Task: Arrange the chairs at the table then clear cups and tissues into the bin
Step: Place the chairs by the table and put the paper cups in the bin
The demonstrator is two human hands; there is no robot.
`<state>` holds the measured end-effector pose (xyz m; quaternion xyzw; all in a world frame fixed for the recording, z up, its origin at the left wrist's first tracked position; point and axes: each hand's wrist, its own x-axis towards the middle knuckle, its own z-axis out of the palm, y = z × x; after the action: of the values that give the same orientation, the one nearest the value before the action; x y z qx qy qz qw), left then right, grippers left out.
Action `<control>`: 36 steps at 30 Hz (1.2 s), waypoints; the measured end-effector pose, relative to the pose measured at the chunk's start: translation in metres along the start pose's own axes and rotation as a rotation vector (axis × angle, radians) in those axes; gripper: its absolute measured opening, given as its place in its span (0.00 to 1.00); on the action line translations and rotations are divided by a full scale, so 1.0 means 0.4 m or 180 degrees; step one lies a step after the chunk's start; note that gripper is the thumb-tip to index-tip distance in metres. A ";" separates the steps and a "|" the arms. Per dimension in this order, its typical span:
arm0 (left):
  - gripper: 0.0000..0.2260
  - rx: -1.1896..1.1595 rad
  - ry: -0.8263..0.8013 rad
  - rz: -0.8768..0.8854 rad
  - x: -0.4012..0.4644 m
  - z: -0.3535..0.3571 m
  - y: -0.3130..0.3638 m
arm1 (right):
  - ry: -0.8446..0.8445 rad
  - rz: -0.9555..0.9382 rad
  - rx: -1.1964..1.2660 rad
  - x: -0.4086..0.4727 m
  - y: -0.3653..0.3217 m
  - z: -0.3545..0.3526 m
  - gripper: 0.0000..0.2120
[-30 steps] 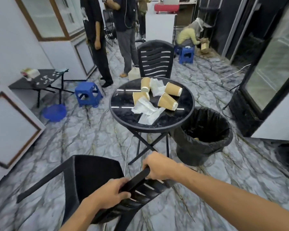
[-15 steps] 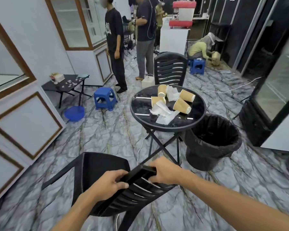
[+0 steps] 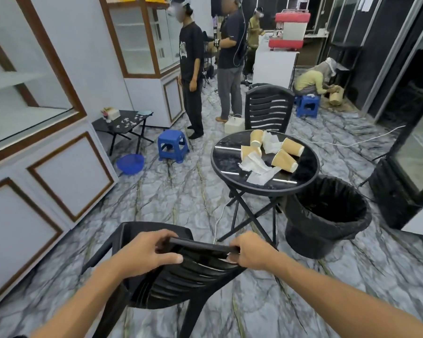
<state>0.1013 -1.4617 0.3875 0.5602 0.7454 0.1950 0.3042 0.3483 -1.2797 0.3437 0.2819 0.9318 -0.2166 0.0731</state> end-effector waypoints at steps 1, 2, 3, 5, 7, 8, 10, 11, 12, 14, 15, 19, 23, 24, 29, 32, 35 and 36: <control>0.19 0.0075 0.0102 0.0050 -0.009 -0.012 0.019 | 0.0012 -0.0099 -0.0087 0.017 -0.029 -0.011 0.10; 0.17 0.0166 0.0194 0.0088 -0.018 -0.018 0.036 | 0.0039 -0.0198 -0.0173 0.036 -0.061 -0.024 0.09; 0.15 0.0280 0.0299 0.0089 -0.025 -0.019 0.047 | 0.0071 -0.0297 -0.0229 0.056 -0.096 -0.037 0.09; 0.16 0.0586 0.0651 -0.0057 -0.036 -0.017 0.052 | 0.0098 -0.0513 -0.0256 0.096 -0.160 -0.054 0.10; 0.20 0.0762 0.1067 -0.0326 -0.055 -0.009 0.024 | 0.0085 -0.0708 -0.0287 0.124 -0.207 -0.054 0.11; 0.21 0.0777 0.1207 -0.0403 -0.069 -0.003 0.007 | 0.0095 -0.0800 -0.0240 0.129 -0.220 -0.050 0.11; 0.22 0.0729 0.1353 -0.0452 -0.105 0.005 -0.023 | 0.0094 -0.0983 -0.0060 0.132 -0.226 -0.043 0.10; 0.22 0.0670 0.1406 -0.0470 -0.123 0.005 -0.032 | 0.0072 -0.1031 0.0064 0.131 -0.222 -0.042 0.10; 0.23 0.0594 0.1461 -0.0505 -0.138 0.002 -0.039 | 0.0044 -0.1046 0.0230 0.131 -0.213 -0.044 0.09; 0.24 0.0392 0.1503 -0.0659 -0.158 -0.009 -0.048 | -0.0022 -0.1051 0.0467 0.133 -0.187 -0.052 0.08; 0.24 0.0305 0.1488 -0.0738 -0.167 -0.014 -0.049 | -0.0052 -0.1083 0.0489 0.135 -0.171 -0.054 0.08; 0.25 0.0005 0.1512 -0.0832 -0.208 -0.027 -0.056 | -0.0050 -0.1014 0.0497 0.156 -0.077 -0.039 0.07; 0.26 -0.0241 0.1695 -0.0994 -0.247 -0.045 -0.082 | 0.0150 -0.0869 0.0607 0.181 -0.042 -0.008 0.05; 0.26 -0.0311 0.1760 -0.1029 -0.254 -0.048 -0.090 | 0.0193 -0.0895 0.0626 0.191 -0.049 0.000 0.05; 0.18 -0.0617 0.2029 -0.1221 -0.288 -0.042 -0.105 | 0.0241 -0.1054 0.0777 0.269 -0.099 -0.034 0.05; 0.14 -0.0766 0.2217 -0.1416 -0.321 -0.006 -0.122 | 0.0097 -0.1173 0.0650 0.309 -0.144 -0.064 0.05; 0.15 -0.1117 0.2203 -0.1654 -0.386 0.057 -0.140 | -0.0160 -0.1297 0.0419 0.317 -0.193 -0.066 0.08; 0.17 -0.1201 0.2210 -0.1710 -0.414 0.079 -0.147 | -0.0280 -0.1398 0.0343 0.314 -0.211 -0.062 0.10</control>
<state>0.1116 -1.6387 0.3661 0.1843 0.8730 0.4170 0.1733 0.1967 -1.2699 0.3642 0.0660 0.9538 -0.2889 0.0495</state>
